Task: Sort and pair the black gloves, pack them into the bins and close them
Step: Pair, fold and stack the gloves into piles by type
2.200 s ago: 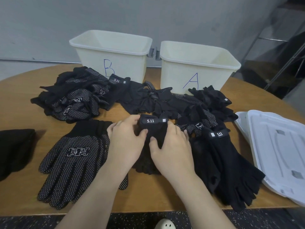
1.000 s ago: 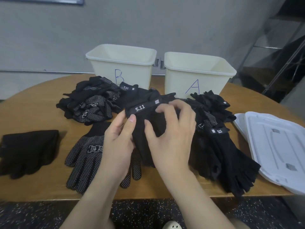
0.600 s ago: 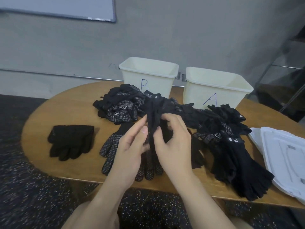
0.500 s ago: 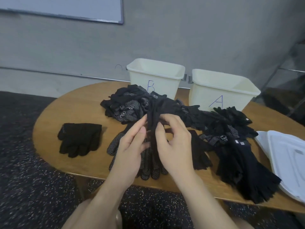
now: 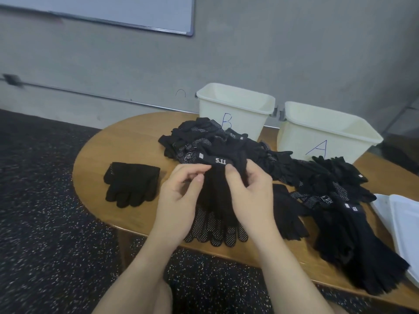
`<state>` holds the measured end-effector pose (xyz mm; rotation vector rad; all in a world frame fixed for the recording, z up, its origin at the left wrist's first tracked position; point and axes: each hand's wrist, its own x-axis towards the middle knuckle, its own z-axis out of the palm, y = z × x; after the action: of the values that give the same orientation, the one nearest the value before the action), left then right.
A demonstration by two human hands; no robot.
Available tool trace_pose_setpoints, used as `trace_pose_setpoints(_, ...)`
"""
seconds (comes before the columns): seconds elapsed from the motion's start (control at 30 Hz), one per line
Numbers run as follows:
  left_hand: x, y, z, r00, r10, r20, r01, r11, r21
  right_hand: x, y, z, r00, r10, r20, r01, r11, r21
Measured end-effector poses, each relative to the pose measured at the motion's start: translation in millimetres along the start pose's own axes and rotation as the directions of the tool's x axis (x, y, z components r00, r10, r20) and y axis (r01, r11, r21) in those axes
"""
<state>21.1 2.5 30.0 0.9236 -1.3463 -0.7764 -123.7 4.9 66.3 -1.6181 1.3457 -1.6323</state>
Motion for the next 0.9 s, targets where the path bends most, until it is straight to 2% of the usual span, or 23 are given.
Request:
trace_pose_setpoints(0.07,1.1,-0.7,3.0,0.992,-0.022,-0.123,0.031,0.997,0.074,2.1,-2.9,-8.1,0.997,0.078,-0.001,-0.078,0.992,0.096)
trace_pose_setpoints(0.1,1.2,1.3,6.2,0.990,-0.045,-0.131,0.054,0.996,0.068,3.5,-4.7,-14.1,0.993,0.120,0.009,-0.121,0.983,0.139)
trace_pose_setpoints(0.13,2.9,4.0,10.7,0.991,-0.091,-0.098,0.094,0.995,0.021,5.4,-6.7,-21.0,0.988,0.153,0.029,-0.156,0.973,0.170)
trace_pose_setpoints(0.2,4.9,9.0,22.6,0.979,-0.195,0.055,0.201,0.970,-0.139,9.1,-11.3,-37.2,0.979,0.189,0.081,-0.202,0.959,0.200)
trace_pose_setpoints(0.3,3.3,12.4,38.8,0.937,-0.227,0.265,0.290,0.929,-0.229,10.0,-20.6,-69.1,0.974,0.189,0.123,-0.211,0.956,0.206)
trace_pose_setpoints(0.43,-9.2,20.0,60.4,0.893,-0.154,0.422,0.316,0.882,-0.348,0.6,-28.2,-119.2,0.955,0.231,0.185,-0.236,0.972,0.005)
trace_pose_setpoints(0.57,-28.0,37.6,102.4,0.812,-0.164,0.560,0.410,0.843,-0.349,-11.2,-37.7,-171.1,0.956,0.268,0.120,-0.248,0.956,-0.159)
trace_pose_setpoints(0.63,-39.3,47.7,125.9,0.777,-0.143,0.613,0.401,0.863,-0.307,-17.3,-45.0,-199.3,0.940,0.333,0.075,-0.314,0.930,-0.190)
trace_pose_setpoints(0.77,-58.3,61.4,163.2,0.752,-0.171,0.637,0.378,0.903,-0.204,-24.3,-50.2,-249.1,0.908,0.417,-0.035,-0.409,0.865,-0.292)
trace_pose_setpoints(0.9,-75.8,60.5,190.2,0.744,-0.218,0.632,0.388,0.910,-0.143,-22.8,-36.0,-273.5,0.897,0.426,-0.116,-0.437,0.819,-0.372)
